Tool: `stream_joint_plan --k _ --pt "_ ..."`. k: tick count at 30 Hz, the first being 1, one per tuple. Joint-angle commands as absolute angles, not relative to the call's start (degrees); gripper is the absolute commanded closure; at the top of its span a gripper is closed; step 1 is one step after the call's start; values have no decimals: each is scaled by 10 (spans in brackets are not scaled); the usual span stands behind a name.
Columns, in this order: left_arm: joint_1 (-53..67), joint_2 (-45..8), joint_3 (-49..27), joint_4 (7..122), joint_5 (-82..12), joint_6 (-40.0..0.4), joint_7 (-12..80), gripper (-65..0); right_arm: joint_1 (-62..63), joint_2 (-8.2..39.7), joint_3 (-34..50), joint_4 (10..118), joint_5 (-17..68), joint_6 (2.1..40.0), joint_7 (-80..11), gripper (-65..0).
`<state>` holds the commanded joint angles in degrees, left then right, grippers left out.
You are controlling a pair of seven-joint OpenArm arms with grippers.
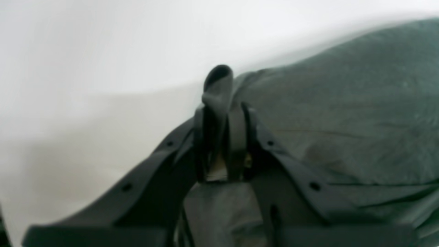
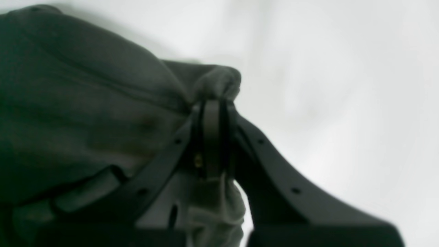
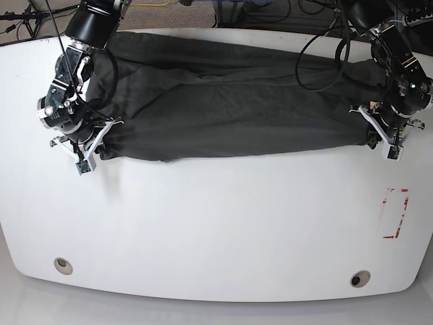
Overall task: Fold the T-shirt properly
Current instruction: 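Pull the left gripper's held corner further along the shirt side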
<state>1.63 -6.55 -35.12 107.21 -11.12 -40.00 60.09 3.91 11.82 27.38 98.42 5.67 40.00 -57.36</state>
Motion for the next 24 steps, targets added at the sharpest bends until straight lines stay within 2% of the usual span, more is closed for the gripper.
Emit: stream_joint_plan --k 8,24 --pt "14 -65 -387 1074 -111 -400 601 -61 19 120 273 1042 55 400 -610 0" --pt "15 -69 -405 1071 -109 -400 600 -63 -30 124 276 1045 58 400 -627 0"
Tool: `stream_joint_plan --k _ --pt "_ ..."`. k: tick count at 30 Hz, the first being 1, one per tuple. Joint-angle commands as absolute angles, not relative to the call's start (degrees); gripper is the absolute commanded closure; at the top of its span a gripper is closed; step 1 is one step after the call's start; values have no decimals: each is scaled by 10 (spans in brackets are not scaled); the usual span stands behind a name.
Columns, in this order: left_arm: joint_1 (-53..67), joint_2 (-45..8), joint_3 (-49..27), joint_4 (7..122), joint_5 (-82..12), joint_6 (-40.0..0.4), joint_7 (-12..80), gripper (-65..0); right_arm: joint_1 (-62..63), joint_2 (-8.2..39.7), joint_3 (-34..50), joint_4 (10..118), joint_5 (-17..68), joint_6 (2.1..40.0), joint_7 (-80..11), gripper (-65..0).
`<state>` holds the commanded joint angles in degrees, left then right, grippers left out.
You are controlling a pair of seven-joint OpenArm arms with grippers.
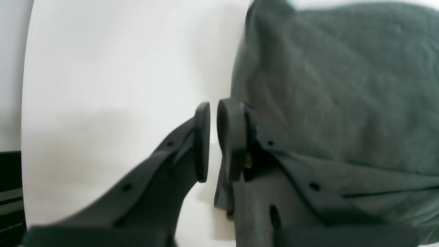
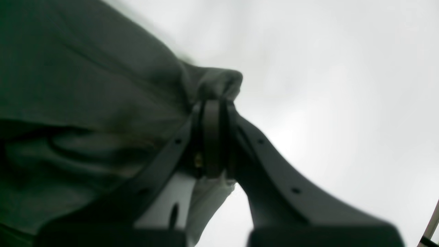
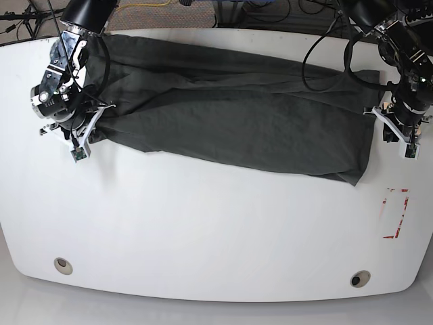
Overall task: Fold the T-shirt properly
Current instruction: 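Pull the left gripper's held corner further along the shirt side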
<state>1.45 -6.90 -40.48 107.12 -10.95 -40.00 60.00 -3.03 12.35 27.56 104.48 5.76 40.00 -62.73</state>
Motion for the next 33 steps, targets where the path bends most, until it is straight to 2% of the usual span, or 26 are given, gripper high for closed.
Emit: stream_joint_plan --k 4,7,9,12,16,19,26,30,33 --pt "12 -69 -402 1048 -109 -400 600 -64 -36 121 276 1045 58 400 -626 0" --pt "4 -69 -403 1025 -109 -400 599 -101 -36 119 275 1045 58 400 -626 0" --pt "-15 -69 -405 1011 -109 -400 599 -150 -36 119 275 1045 58 400 -625 0" --pt "-43 -69 -405 979 -109 -400 599 -258 -34 119 274 1045 58 400 -625 0" --pt "-84 -69 -404 936 -109 -349 598 -382 -33 119 274 1045 58 400 -625 0" --pt "-112 -69 -402 908 -109 -329 598 -419 -32 119 274 1045 58 400 -625 0" --pt "-180 -69 -398 817 -108 -296 569 -432 -32 118 274 1045 58 400 -625 0" --pt "-195 -91 -363 744 -108 -269 509 -433 -32 117 274 1044 58 400 -624 0" --pt "-206 -105 -330 696 -109 -263 480 -433 -32 117 274 1044 58 400 -617 0"
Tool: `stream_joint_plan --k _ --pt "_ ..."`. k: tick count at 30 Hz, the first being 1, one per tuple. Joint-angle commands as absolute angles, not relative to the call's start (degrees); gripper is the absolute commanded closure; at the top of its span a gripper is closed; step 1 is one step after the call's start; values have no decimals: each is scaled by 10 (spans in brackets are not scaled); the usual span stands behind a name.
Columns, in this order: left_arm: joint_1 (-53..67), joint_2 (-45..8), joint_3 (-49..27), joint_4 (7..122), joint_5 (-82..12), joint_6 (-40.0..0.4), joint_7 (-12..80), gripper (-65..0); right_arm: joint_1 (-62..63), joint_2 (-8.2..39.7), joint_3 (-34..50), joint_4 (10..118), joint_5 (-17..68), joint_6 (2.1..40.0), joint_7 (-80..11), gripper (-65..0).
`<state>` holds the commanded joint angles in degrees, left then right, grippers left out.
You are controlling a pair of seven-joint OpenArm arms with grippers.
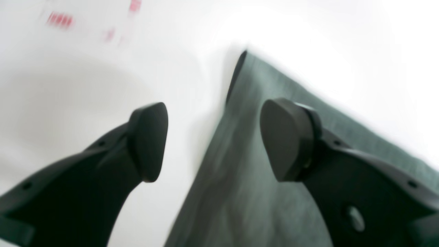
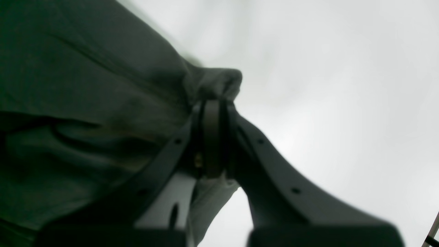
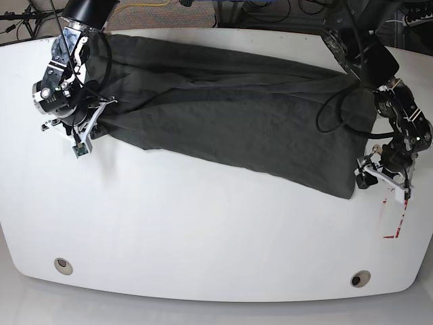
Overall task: Fold the T-shirt properly
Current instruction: 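Pull the left gripper's held corner further along the shirt side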
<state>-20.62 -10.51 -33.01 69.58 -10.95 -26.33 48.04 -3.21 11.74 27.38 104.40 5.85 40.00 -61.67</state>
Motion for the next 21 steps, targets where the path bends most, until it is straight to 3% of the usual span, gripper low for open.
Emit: stream_joint_plan --k 12,21 --pt "-253 -126 -269 523 -108 -262 394 -433 -32 117 274 1043 58 400 -607 0" --pt "-260 -124 -217 494 -109 -265 397 -424 -32 117 274 1042 58 400 -607 0"
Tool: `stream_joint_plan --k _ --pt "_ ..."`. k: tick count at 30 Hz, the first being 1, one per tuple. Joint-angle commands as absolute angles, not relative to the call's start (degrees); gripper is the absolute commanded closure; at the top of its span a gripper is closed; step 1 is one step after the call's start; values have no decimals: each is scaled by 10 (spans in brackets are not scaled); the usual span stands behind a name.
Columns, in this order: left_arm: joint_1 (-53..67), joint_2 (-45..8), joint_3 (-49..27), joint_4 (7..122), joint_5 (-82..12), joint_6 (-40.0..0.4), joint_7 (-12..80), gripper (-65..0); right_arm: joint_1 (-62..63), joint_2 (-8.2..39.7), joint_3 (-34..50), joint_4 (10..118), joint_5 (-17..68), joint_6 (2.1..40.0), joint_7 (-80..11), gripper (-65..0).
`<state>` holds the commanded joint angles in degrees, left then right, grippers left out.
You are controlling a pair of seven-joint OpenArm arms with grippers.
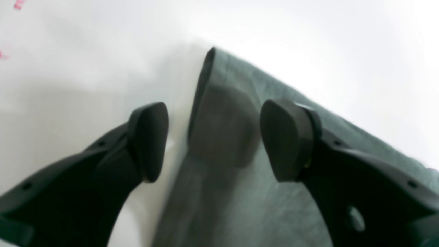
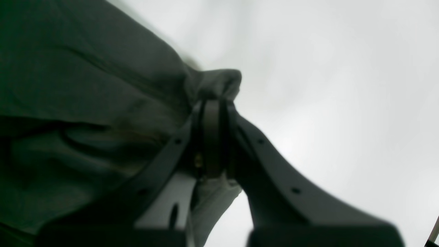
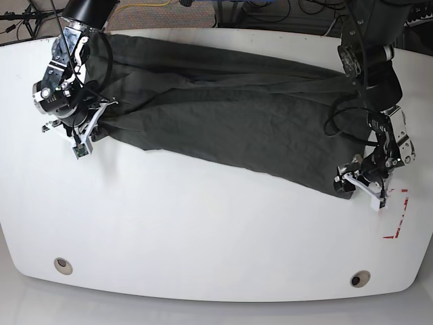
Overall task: Fold the T-shirt properly
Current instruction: 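Pull the left gripper's held corner further along the shirt side, then lift the folded edge with both grippers and draw it back over the shirt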
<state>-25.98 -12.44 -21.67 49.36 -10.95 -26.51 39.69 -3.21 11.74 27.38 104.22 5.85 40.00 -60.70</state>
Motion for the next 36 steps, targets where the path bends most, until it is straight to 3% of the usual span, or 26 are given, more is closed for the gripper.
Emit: stream_joint_plan --k 3,6,8,10,16,32,36 --pt "-259 -124 -196 495 -110 -265 397 -350 -32 116 274 1042 58 400 -607 0" --pt "-259 -124 -194 495 -110 -265 397 -199 -32 112 274 1042 58 400 -607 0" --pt "-259 -124 -194 495 -110 -265 397 -53 -32 111 274 1042 58 400 -607 0" --pt "-259 -125 -192 495 -110 -265 397 -6 -32 110 274 1042 58 400 -607 0" --pt "-254 -127 -195 531 -110 -265 398 -4 -22 109 274 1039 58 400 -607 0" --pt "-126 -127 -197 785 -110 -266 461 -1 116 118 273 895 52 400 -604 0" --pt "-101 -126 -239 840 -110 -266 478 -1 151 130 272 859 52 400 -604 0"
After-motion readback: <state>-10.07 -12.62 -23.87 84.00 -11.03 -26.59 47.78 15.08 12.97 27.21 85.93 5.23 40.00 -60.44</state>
